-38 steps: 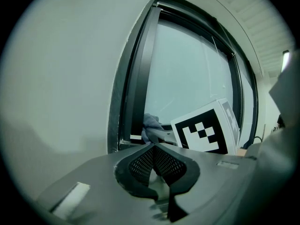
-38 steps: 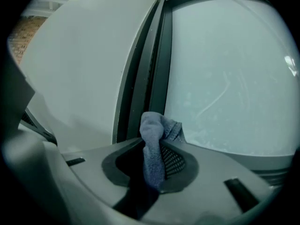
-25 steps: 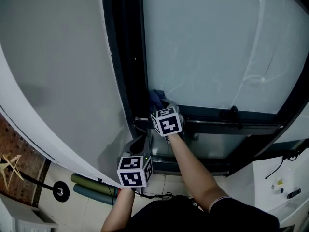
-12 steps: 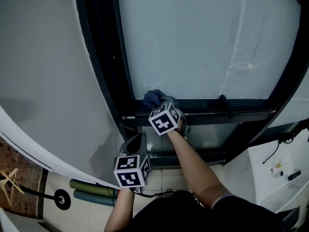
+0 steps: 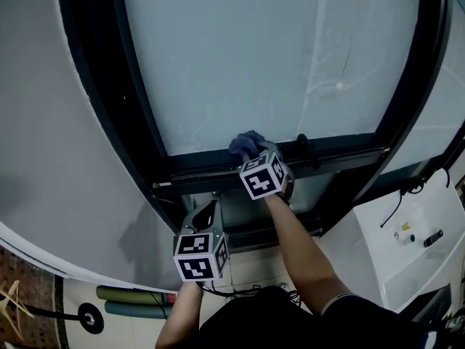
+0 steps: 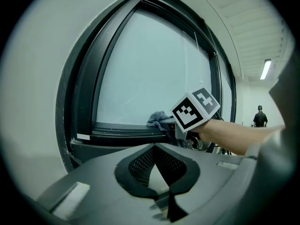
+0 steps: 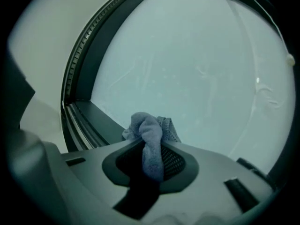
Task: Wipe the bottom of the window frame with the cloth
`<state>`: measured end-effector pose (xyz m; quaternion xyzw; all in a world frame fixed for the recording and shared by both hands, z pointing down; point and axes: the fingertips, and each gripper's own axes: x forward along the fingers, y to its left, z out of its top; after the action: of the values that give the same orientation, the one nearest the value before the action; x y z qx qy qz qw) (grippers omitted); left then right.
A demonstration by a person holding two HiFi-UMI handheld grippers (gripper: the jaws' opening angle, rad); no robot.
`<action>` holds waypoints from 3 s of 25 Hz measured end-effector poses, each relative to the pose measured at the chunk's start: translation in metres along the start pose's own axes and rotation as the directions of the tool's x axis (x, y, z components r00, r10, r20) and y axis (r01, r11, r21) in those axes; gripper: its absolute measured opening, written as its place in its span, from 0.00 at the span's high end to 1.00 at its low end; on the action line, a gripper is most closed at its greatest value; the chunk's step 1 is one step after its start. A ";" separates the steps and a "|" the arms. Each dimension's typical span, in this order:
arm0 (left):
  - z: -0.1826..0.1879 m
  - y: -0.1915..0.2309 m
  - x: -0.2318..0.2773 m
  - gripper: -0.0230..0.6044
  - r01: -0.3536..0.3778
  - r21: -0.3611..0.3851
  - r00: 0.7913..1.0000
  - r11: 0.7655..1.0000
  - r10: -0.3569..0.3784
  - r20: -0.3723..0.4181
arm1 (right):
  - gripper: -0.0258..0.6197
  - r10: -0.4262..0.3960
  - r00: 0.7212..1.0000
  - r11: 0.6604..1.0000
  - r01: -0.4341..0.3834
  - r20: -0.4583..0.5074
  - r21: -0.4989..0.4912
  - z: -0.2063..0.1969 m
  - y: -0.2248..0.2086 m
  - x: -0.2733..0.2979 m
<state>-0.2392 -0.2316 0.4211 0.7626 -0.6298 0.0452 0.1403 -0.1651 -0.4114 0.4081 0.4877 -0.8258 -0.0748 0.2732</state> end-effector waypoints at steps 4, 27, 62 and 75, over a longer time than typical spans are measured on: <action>0.003 -0.014 0.010 0.95 0.024 0.009 1.000 1.000 -0.024 0.004 | 0.82 -0.070 0.997 0.996 0.071 -0.027 0.051 -0.022 -0.041 -0.007; 0.015 -0.163 0.084 0.95 0.209 0.066 0.978 0.976 -0.208 -0.016 | 0.82 -0.137 0.970 0.984 0.110 0.201 0.137 -0.007 -0.206 -0.106; -0.027 -0.301 0.167 0.95 0.268 0.082 0.956 0.960 -0.254 -0.148 | 0.82 -0.296 0.946 0.918 0.320 -0.132 0.233 -0.222 -0.408 -0.084; -0.028 -0.285 0.140 0.95 0.223 0.110 0.966 0.969 -0.205 -0.155 | 0.82 -0.391 0.920 0.854 0.378 -0.038 0.358 -0.223 -0.417 -0.130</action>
<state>0.0695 -0.3087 0.4372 0.8285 -0.5279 0.1240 0.1401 0.3191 -0.4829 0.3832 0.6829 -0.7160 0.0151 0.1443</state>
